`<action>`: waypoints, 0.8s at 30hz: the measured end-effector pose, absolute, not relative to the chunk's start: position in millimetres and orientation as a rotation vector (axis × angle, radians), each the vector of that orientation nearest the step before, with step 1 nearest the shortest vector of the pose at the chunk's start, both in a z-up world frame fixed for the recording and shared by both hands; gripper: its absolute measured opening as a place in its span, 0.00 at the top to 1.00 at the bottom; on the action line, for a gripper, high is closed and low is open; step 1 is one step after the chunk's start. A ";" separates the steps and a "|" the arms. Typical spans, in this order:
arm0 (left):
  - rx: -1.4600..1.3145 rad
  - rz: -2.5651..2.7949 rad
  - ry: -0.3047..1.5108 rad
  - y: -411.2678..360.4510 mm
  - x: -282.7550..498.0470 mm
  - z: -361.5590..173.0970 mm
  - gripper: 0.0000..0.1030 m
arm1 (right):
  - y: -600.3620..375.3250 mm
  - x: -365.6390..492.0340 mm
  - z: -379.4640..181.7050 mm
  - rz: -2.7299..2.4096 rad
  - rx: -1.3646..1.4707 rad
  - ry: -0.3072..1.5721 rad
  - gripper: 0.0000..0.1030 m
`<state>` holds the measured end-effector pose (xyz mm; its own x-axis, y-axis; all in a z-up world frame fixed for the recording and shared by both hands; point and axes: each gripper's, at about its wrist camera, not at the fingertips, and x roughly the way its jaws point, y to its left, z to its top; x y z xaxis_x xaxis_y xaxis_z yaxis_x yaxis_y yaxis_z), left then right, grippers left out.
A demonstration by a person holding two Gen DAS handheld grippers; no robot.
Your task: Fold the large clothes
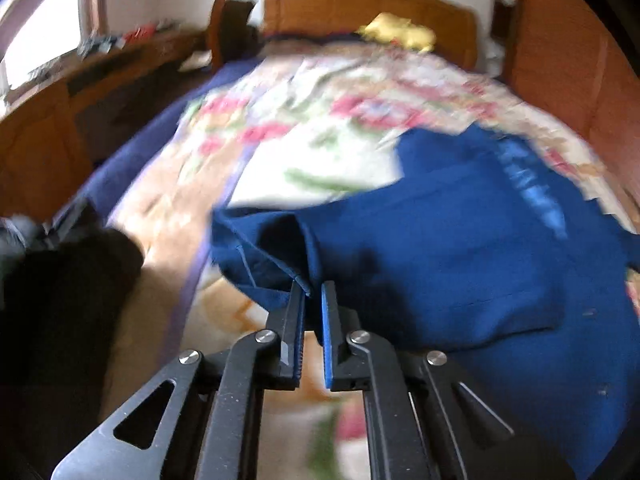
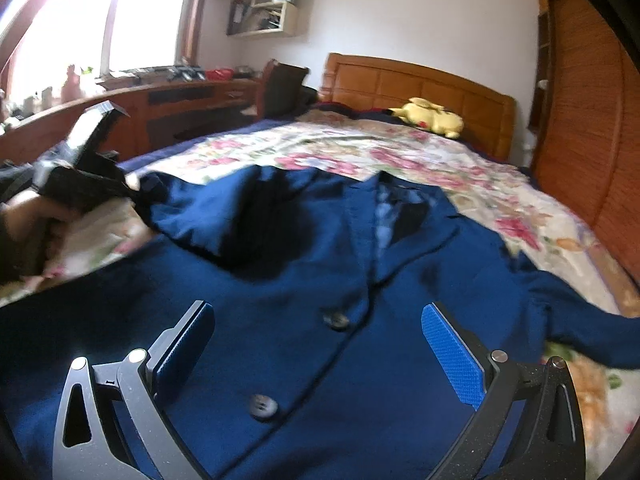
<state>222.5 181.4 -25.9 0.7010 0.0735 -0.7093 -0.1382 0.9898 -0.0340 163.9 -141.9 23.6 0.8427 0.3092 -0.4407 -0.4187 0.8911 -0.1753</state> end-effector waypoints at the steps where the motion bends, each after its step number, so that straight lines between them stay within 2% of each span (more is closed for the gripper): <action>1: -0.068 0.087 0.757 168.1 216.7 -13.9 0.93 | -144.6 161.8 24.4 0.391 -0.272 0.417 0.00; 6: 0.026 -0.027 0.647 98.6 189.9 39.7 0.93 | -160.0 149.7 33.0 0.385 -0.264 0.415 0.01; 11: 0.024 -0.130 0.580 50.7 173.3 70.3 0.93 | -175.5 138.3 40.7 0.370 -0.253 0.404 0.04; 17: 0.073 -0.231 0.550 -3.4 156.2 76.5 0.93 | -193.8 133.3 39.4 0.366 -0.235 0.408 0.12; 24: 0.117 -0.267 0.547 -38.9 136.2 67.5 0.93 | -206.8 127.3 41.5 0.350 -0.209 0.406 0.12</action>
